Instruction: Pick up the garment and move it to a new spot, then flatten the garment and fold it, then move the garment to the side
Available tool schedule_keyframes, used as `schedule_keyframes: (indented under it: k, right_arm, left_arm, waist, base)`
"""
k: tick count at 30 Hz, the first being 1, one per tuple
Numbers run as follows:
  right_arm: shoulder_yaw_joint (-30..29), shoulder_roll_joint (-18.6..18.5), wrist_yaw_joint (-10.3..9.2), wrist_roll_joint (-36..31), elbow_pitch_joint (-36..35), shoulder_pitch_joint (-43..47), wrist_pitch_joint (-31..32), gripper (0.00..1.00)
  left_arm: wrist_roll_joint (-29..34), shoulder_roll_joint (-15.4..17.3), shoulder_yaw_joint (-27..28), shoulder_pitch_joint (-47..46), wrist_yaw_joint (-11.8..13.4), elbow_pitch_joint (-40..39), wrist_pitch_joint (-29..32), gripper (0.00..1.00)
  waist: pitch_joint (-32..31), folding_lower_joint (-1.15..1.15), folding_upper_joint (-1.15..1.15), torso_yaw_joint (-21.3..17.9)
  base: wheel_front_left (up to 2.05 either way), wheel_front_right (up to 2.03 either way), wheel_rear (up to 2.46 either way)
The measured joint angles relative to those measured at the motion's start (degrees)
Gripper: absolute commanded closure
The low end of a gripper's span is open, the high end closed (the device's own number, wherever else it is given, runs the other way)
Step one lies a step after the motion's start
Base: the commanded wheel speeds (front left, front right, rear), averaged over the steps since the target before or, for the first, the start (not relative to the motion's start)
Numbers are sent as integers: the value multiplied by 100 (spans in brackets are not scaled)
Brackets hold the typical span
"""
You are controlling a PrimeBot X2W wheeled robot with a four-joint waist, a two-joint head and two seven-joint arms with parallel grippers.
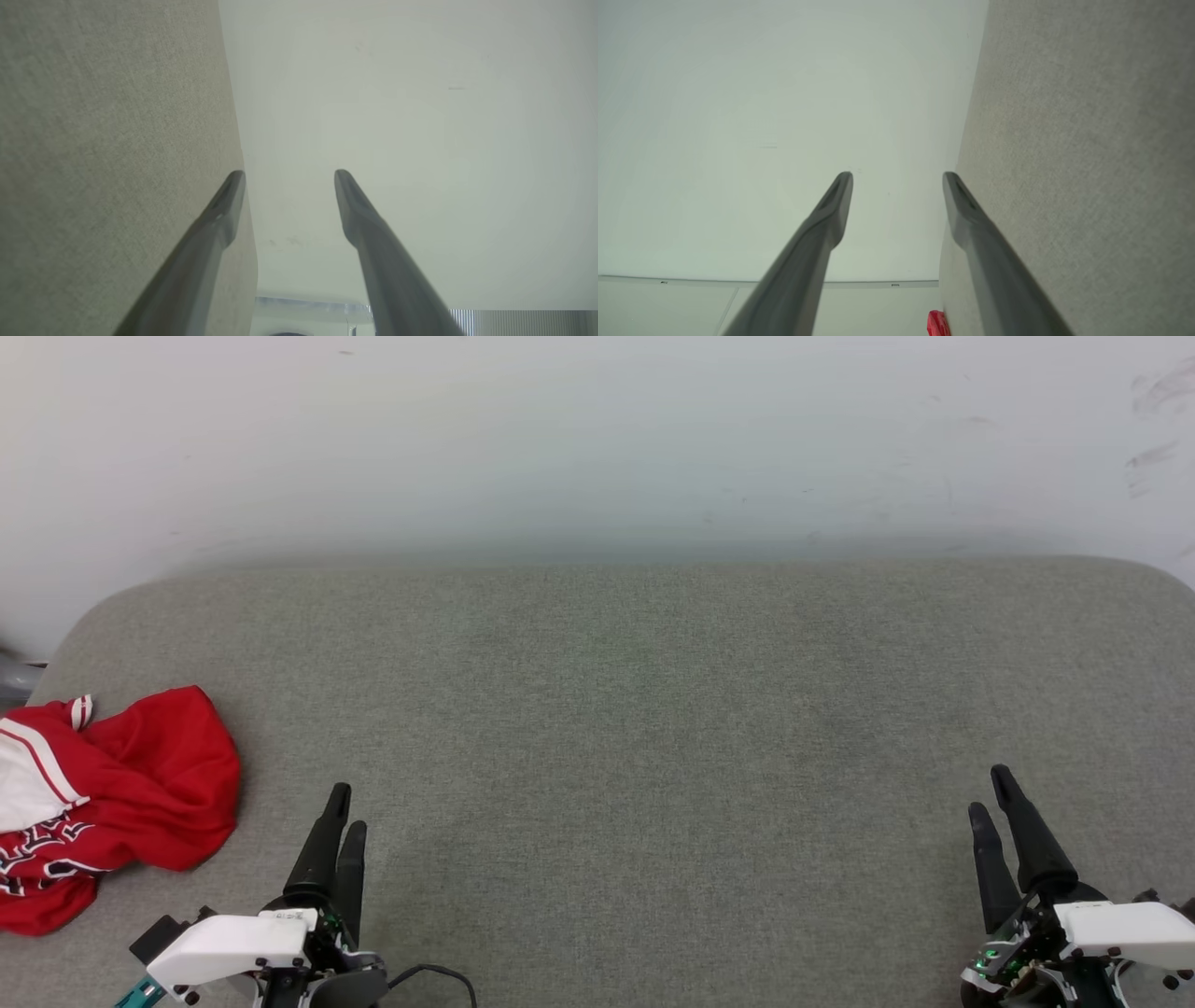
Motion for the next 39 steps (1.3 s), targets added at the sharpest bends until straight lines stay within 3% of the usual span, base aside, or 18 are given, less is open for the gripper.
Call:
schedule_keyframes:
  k: [29,34,39]
  right_arm:
    - [343,-94,1,-182,-881,249,-573,0]
    - [415,-246,1,-589,-968,255,-706,0]
    - [487,-422,1,-1533,-928,260,-869,0]
  left_arm:
    - [460,-1,-813,1,-1,-836,-699,0]
    - [881,16,-894,1,-1,-957,-800,0]
    - [1811,64,-881,4,-1,-966,-887,0]
  waist:
    - [8,0,0,-26]
    - [11,0,0,-21]
    - [10,0,0,-18]
  base:
    - [0,0,0]
    - [0,0,0]
    - [0,0,0]
